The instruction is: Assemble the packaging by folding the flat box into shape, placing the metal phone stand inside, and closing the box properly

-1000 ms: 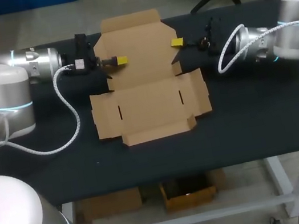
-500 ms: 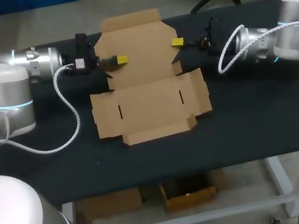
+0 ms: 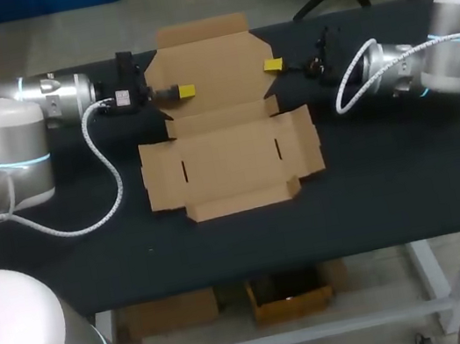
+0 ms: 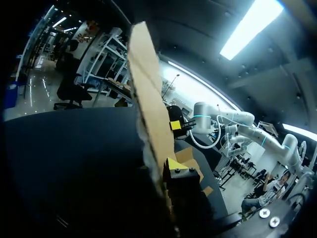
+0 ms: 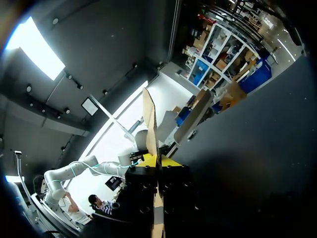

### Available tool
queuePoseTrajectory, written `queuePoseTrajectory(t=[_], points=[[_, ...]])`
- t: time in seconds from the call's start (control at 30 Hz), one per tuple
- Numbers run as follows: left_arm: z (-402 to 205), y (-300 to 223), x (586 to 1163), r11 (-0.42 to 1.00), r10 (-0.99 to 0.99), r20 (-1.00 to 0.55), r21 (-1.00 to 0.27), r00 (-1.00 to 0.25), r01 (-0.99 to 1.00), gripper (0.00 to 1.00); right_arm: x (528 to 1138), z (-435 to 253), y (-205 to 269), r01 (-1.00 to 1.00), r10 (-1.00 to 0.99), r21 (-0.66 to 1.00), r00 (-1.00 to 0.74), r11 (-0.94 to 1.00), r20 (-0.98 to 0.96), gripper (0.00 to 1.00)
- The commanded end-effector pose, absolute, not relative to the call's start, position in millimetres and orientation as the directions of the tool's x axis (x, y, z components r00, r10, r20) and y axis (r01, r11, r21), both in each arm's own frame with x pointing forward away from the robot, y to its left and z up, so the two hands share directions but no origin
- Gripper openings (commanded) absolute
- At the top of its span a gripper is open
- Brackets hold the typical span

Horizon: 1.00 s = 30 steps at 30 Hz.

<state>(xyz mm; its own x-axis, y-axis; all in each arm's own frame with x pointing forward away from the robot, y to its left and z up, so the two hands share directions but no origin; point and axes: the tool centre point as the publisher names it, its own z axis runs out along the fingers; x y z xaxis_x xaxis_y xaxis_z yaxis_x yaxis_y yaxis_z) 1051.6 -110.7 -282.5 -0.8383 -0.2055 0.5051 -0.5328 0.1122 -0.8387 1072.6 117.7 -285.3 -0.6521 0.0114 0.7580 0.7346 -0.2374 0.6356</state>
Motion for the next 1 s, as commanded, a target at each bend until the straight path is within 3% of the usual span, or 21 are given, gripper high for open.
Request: queuePoseTrajectory(t=[0.03, 0.23, 0.27, 0.3, 0.37, 0.43, 0.53, 0.7, 0.77, 0.83, 0.87, 0.9, 0.93, 1.0], points=[[-285, -110, 1054, 0.115, -0.196, 0.506, -0.839, -0.84, -0.532, 0.0, 1075, -286, 117, 0.734, -0.001, 0.636, -0.655, -0.239, 0.756, 0.0], [-285, -110, 1054, 0.116, -0.189, 0.505, -0.84, -0.842, -0.53, 0.0, 1074, -285, 117, 0.733, -0.006, 0.636, -0.657, -0.243, 0.754, 0.0], [-285, -110, 1054, 0.116, -0.188, 0.505, -0.84, -0.842, -0.53, 0.0, 1074, -284, 117, 0.733, -0.007, 0.635, -0.656, -0.243, 0.754, 0.14], [-285, -110, 1054, 0.117, -0.187, 0.506, -0.84, -0.842, -0.53, 0.0, 1074, -284, 117, 0.733, -0.008, 0.635, -0.656, -0.243, 0.754, 0.34], [-284, -110, 1055, 0.117, -0.186, 0.506, -0.84, -0.842, -0.53, 0.0, 1073, -282, 116, 0.732, -0.005, 0.636, -0.657, -0.243, 0.754, 0.49], [-283, -109, 1056, 0.117, -0.185, 0.506, -0.84, -0.843, -0.53, 0.0, 1072, -280, 113, 0.729, 0.016, 0.64, -0.657, -0.24, 0.754, 0.74], [-282, -107, 1058, 0.117, -0.185, 0.504, -0.841, -0.844, -0.528, 0.0, 1070, -279, 105, 0.731, 0.053, 0.641, -0.648, -0.234, 0.76, 0.87], [-279, -107, 1068, 0.122, -0.18, 0.492, -0.848, -0.852, -0.516, 0.0, 1062, -275, 91, 0.727, 0.122, 0.647, -0.638, -0.231, 0.761, 0.76], [-277, -109, 1073, 0.127, -0.169, 0.477, -0.858, -0.863, -0.499, 0.0, 1057, -271, 83, 0.72, 0.158, 0.654, -0.636, -0.231, 0.756, 0.49], [-274, -111, 1078, 0.125, -0.147, 0.457, -0.871, -0.877, -0.475, 0.0, 1052, -268, 77, 0.714, 0.181, 0.66, -0.635, -0.233, 0.751, 0.44], [-272, -112, 1081, 0.125, -0.143, 0.449, -0.876, -0.882, -0.466, 0.0, 1049, -267, 74, 0.71, 0.193, 0.664, -0.636, -0.234, 0.748, 0.35], [-271, -113, 1082, 0.124, -0.138, 0.441, -0.881, -0.887, -0.457, 0.0, 1046, -265, 71, 0.707, 0.202, 0.667, -0.636, -0.236, 0.745, 0.13], [-270, -114, 1085, 0.122, -0.131, 0.434, -0.885, -0.892, -0.449, 0.0, 1045, -264, 69, 0.705, 0.208, 0.669, -0.636, -0.237, 0.743, 0.04], [-268, -116, 1090, 0.121, -0.127, 0.414, -0.895, -0.901, -0.429, 0.0, 1039, -262, 63, 0.699, 0.228, 0.674, -0.635, -0.239, 0.738, 0.0]])
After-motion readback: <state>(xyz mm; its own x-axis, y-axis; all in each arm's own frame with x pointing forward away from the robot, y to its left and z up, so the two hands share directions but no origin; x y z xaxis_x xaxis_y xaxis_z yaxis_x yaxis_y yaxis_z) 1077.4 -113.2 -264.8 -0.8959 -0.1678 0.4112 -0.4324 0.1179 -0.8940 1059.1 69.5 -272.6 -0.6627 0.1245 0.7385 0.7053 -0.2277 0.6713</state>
